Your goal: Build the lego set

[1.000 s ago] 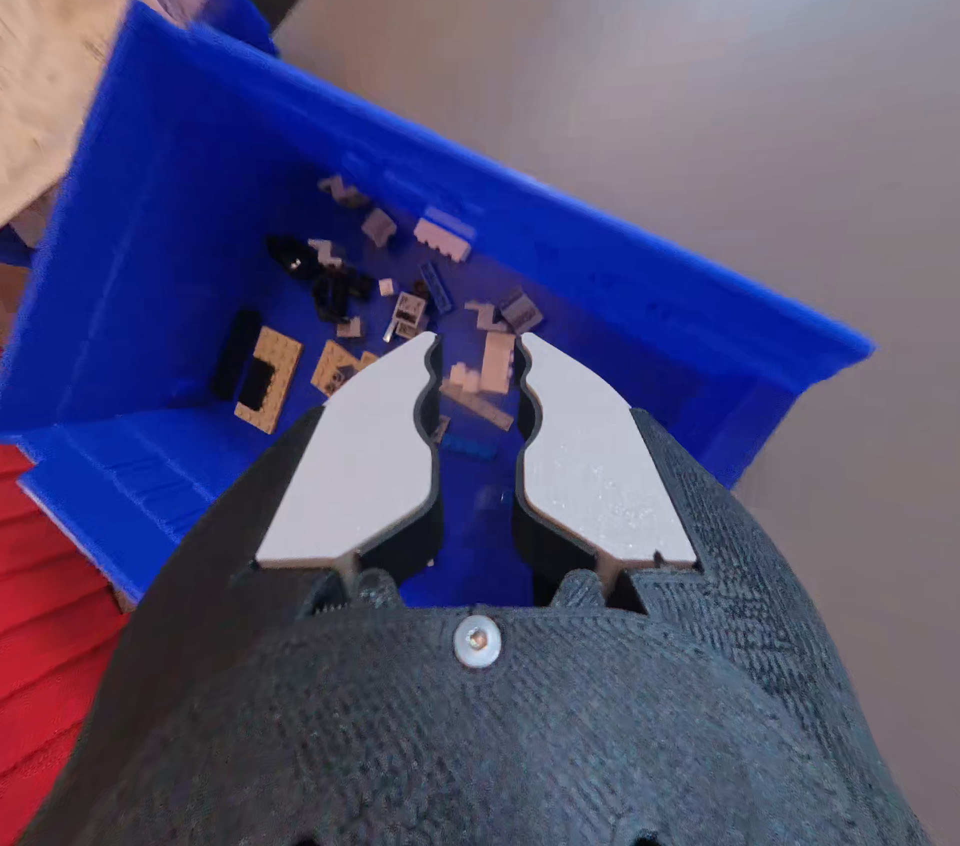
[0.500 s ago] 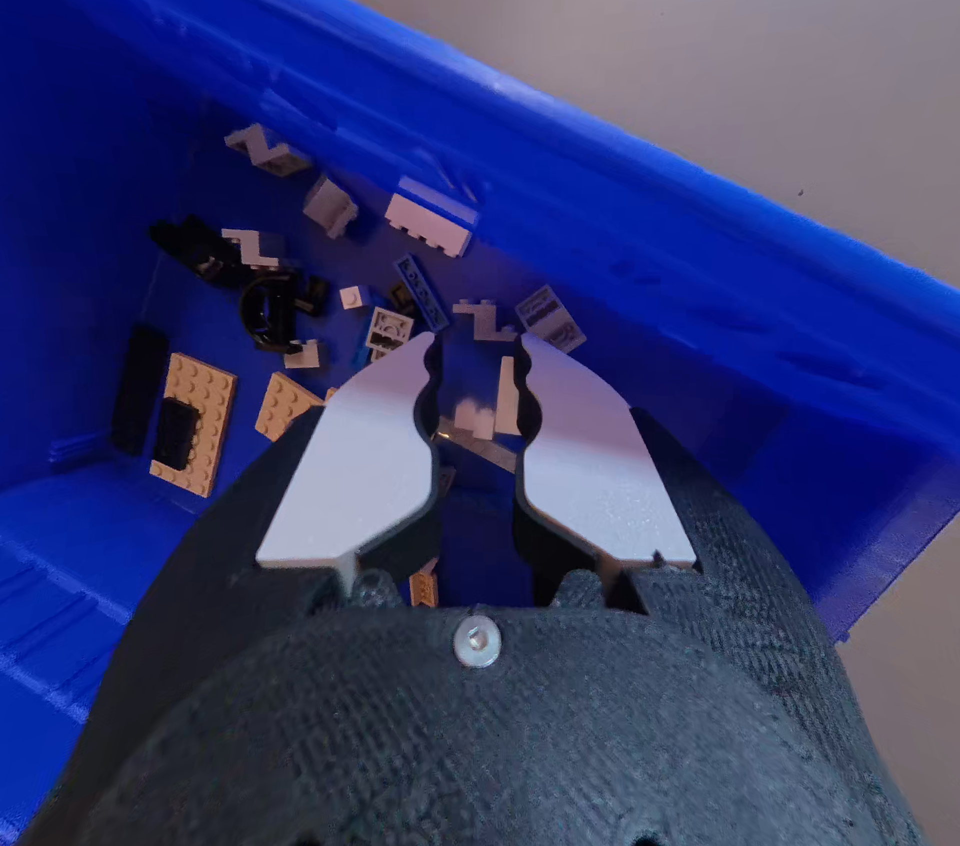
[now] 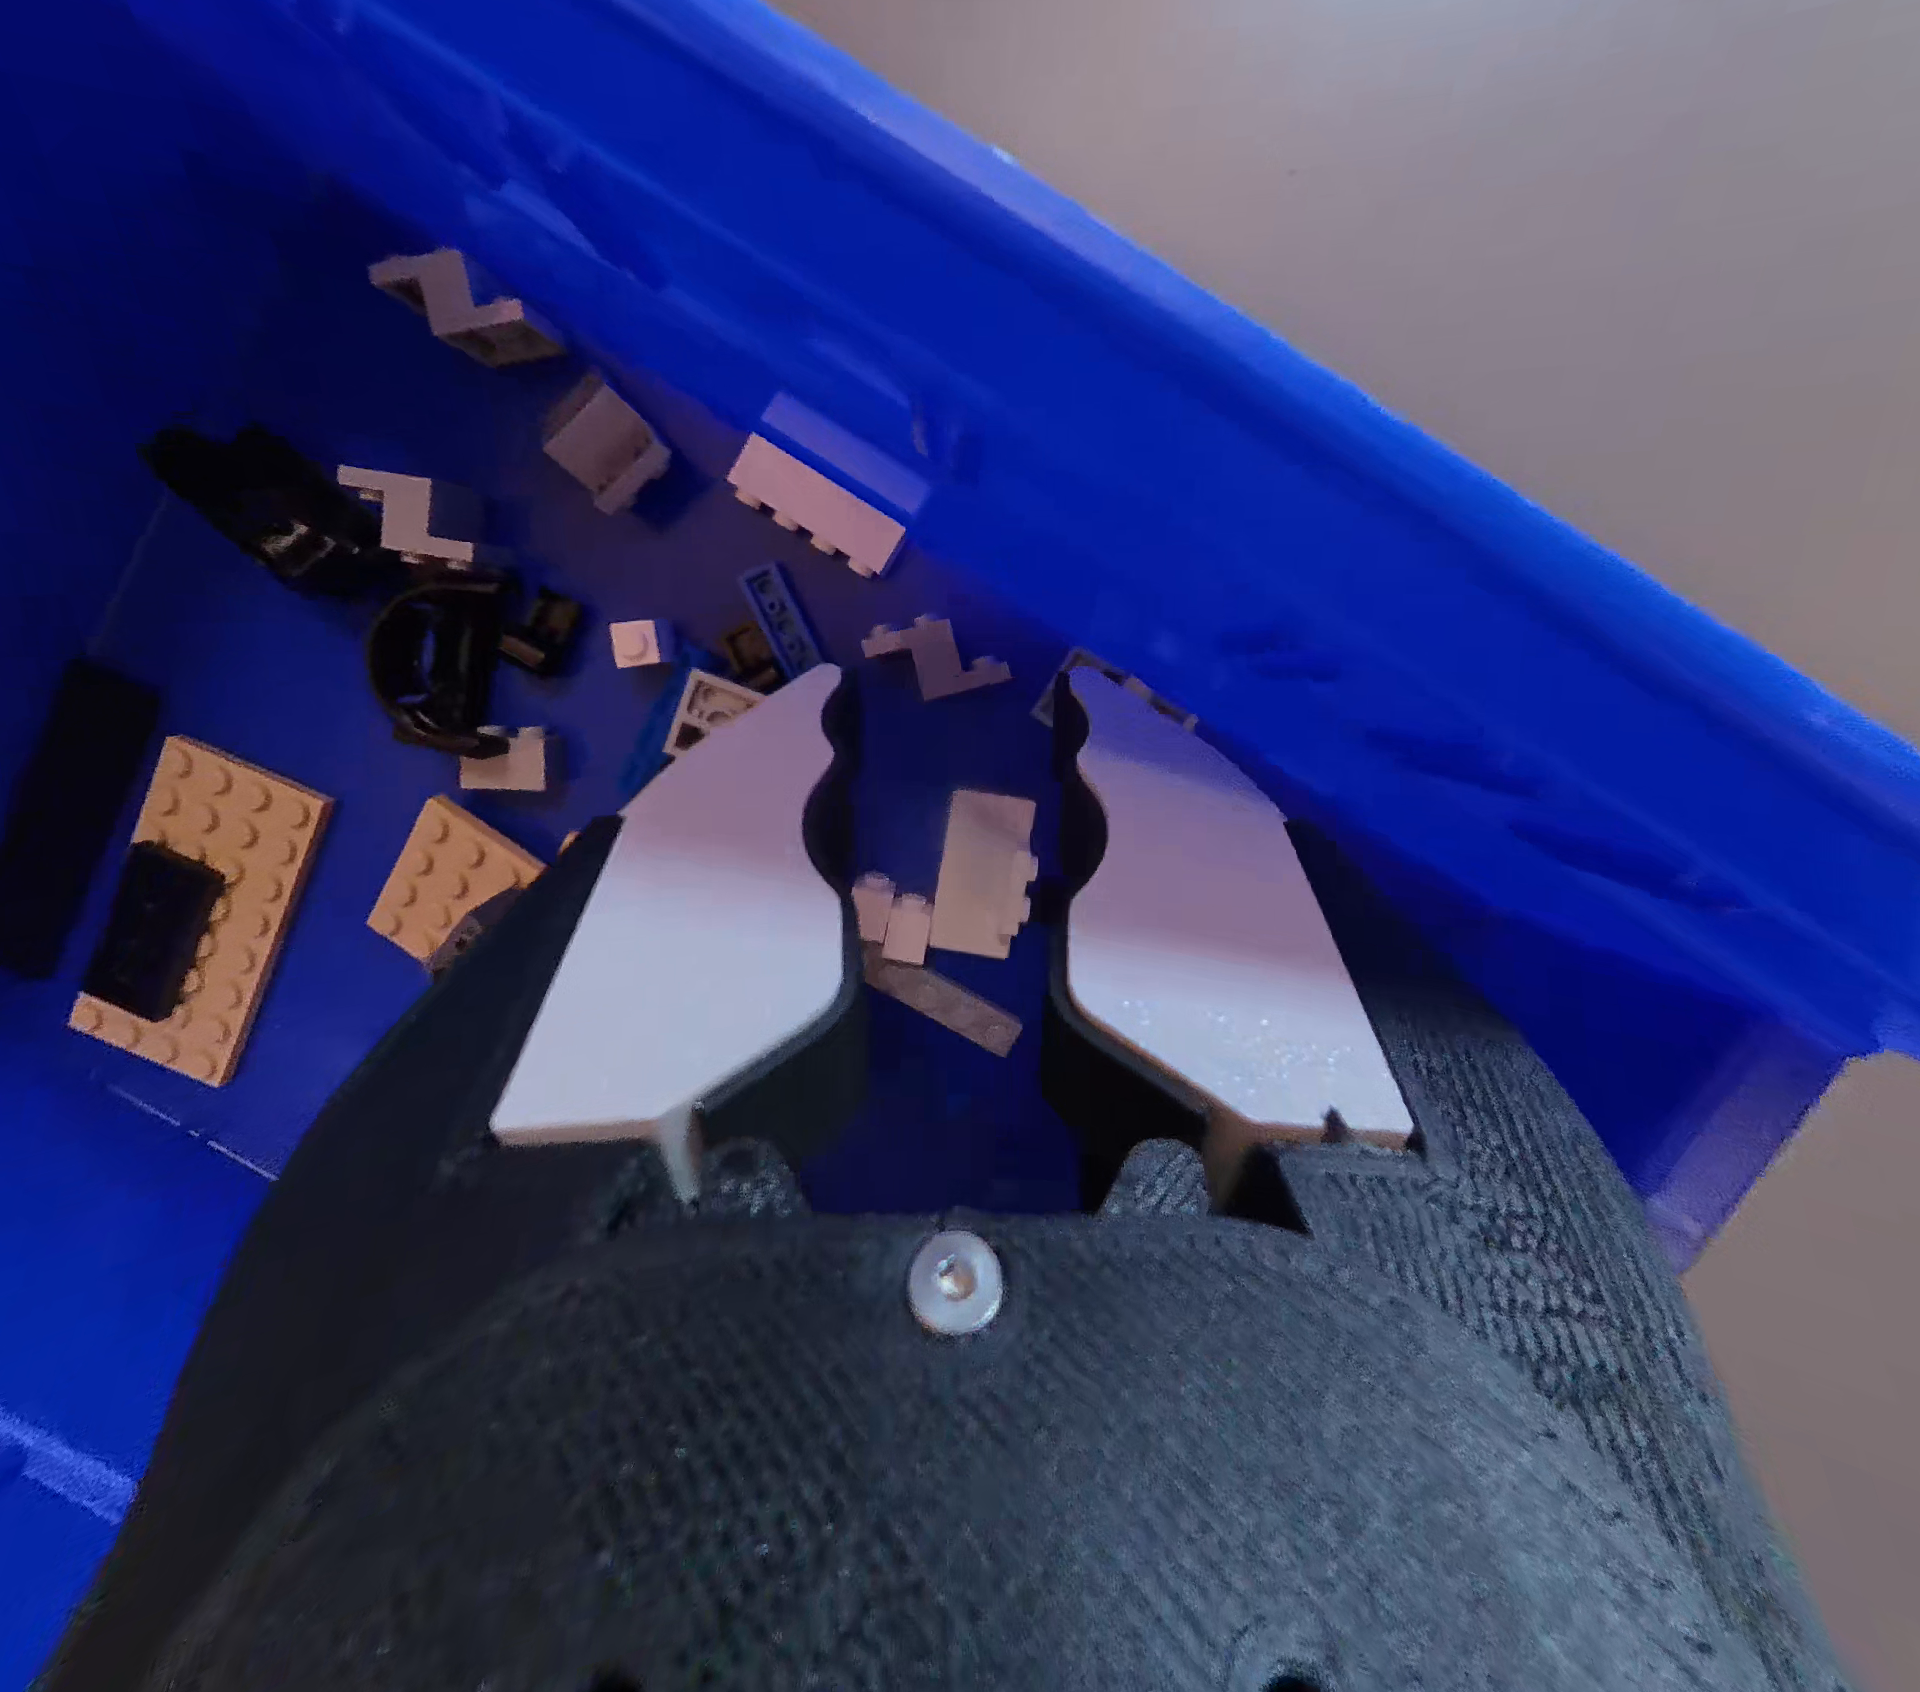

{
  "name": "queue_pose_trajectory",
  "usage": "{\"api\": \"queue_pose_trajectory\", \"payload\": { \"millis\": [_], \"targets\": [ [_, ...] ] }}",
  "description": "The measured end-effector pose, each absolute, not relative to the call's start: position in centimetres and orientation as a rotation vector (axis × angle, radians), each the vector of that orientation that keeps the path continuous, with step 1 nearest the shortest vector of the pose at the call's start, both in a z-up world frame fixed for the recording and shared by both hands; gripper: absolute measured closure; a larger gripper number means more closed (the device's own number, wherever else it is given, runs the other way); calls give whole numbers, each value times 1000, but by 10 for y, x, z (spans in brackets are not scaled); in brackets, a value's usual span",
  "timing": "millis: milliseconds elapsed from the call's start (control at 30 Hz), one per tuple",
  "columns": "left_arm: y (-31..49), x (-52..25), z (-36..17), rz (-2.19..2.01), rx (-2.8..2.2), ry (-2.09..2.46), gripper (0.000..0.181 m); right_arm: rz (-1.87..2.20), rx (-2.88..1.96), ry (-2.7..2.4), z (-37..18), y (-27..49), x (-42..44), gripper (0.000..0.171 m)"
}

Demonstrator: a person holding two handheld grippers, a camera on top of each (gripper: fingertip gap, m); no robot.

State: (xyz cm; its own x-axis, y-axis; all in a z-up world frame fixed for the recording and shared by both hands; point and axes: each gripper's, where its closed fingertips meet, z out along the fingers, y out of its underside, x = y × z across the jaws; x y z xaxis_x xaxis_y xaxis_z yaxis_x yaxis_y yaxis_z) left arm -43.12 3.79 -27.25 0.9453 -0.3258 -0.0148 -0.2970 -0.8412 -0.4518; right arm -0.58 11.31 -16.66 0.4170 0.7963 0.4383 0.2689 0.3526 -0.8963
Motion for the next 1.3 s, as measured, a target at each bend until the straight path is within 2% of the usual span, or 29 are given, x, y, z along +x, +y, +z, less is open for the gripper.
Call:
{"api": "queue_pose_trajectory", "payload": {
  "millis": [67, 200, 233, 333, 467, 567, 733, 867, 1100, 1300],
  "targets": [
    [43, -435, -280, -49, -2651, 427, 154, 455, -1204, -1139, -166, 112, -6, 152],
    [49, -445, -265, 51, -2586, 420, 154, 438, -1185, -1144, -163, 109, -6, 152],
    [50, -451, -251, 99, -2537, 393, 163, 433, -1177, -1144, -162, 109, -5, 152],
    [56, -458, -179, 239, -2276, 311, 164, 441, -1176, -1145, -163, 109, -6, 152],
    [51, -387, -97, 194, -1988, 433, 164, 481, -1218, -1147, -172, 112, -9, 152],
    [44, -283, -78, -51, -1817, 648, 164, 501, -1226, -1143, -172, 111, -10, 152],
    [35, -124, -125, -467, -1675, 896, 165, 533, -1183, -1171, -167, 99, -12, 152],
    [39, -52, -172, -581, -1641, 1038, 165, 712, -1119, -1296, -172, 69, -20, 150],
    [34, -29, -221, -566, -1657, 1134, 164, 871, -1166, -1472, -196, 45, -27, 147],
    [17, -24, -227, -561, -1575, 1240, 165, 921, -1183, -1632, -219, 24, -36, 147]
  ]
}}
